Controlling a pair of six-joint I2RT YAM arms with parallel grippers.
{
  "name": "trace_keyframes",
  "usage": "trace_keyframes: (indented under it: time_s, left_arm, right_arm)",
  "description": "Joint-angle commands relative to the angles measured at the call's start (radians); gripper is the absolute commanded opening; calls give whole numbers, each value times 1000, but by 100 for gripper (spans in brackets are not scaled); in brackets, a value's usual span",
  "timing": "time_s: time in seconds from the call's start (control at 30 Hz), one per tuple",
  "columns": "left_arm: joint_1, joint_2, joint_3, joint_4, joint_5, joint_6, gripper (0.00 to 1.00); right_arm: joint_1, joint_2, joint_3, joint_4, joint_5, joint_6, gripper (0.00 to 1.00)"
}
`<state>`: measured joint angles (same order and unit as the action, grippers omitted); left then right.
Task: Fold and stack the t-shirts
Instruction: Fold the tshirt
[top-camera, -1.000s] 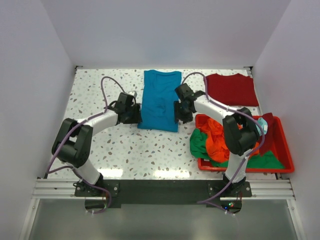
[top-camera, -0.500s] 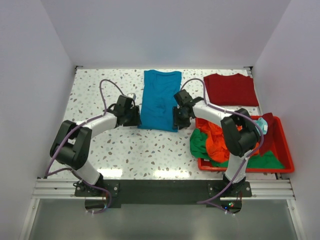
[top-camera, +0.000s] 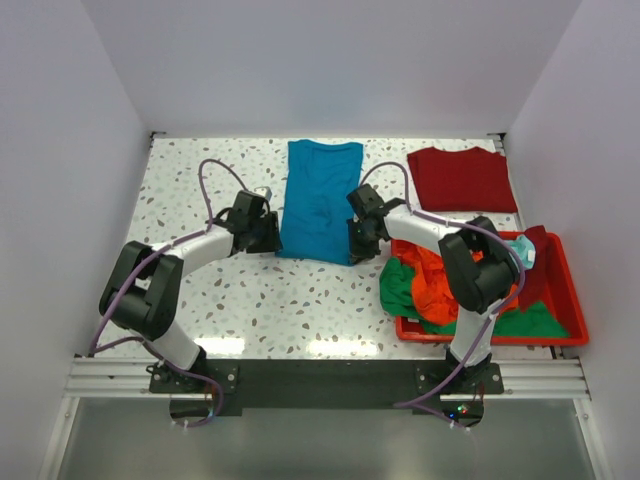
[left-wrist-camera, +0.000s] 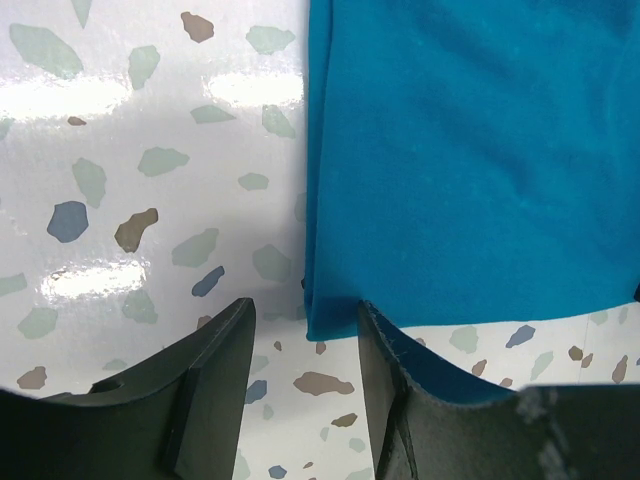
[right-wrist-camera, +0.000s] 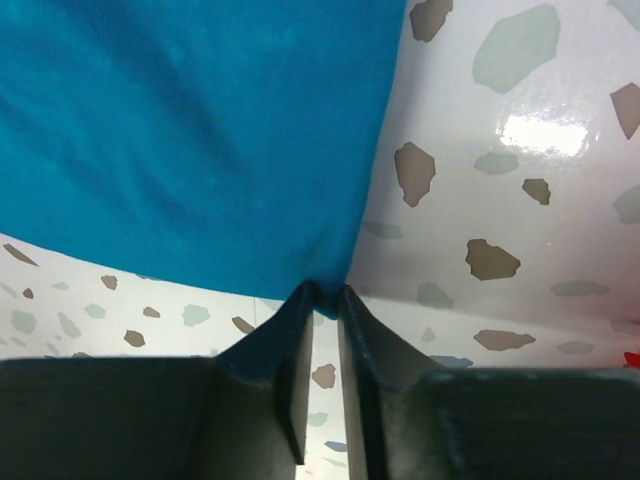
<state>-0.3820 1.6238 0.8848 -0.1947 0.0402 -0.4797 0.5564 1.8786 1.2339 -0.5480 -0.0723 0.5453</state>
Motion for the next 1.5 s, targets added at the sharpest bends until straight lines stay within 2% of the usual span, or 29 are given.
trace_keyframes:
  time_s: [0.0,0.07,0.2,0.3,0.93,1.17,1.2,1.3,1.47]
  left_arm:
    - [-5,-27,-6,37,-8,-16,49]
    - [-5,-28,-6,32,-20,-19,47]
    - [-5,-27,-12,24,-26,-22,44]
    - [-6,-25,-17,26,-25,-27,40]
    - [-34,18,-53,81,4,-51,38]
    - [-34,56,-49,112,20,-51,20]
    - [-34,57,-49,116,24,-53,13]
    - [-34,61,-47,117,35,-59,0]
    - [-32,7,-70,71,-28,-62,0]
  right_arm:
    - [8,16,-14,30,-21,-1,17]
    - [8,17,-19,28,-21,1,8]
    - [11,13,-21,28,-18,-1,2]
    - [11,13,-21,25,-17,-1,1]
    - [13,17,-17,17,-11,-2,0]
    - [11,22,-13,14,-12,-7,0]
    - [13,21,-13,14,-12,-5,0]
    - [11,17,-11,5,-4,-10,0]
    - [13,-13,-25,-30,28,-13,0]
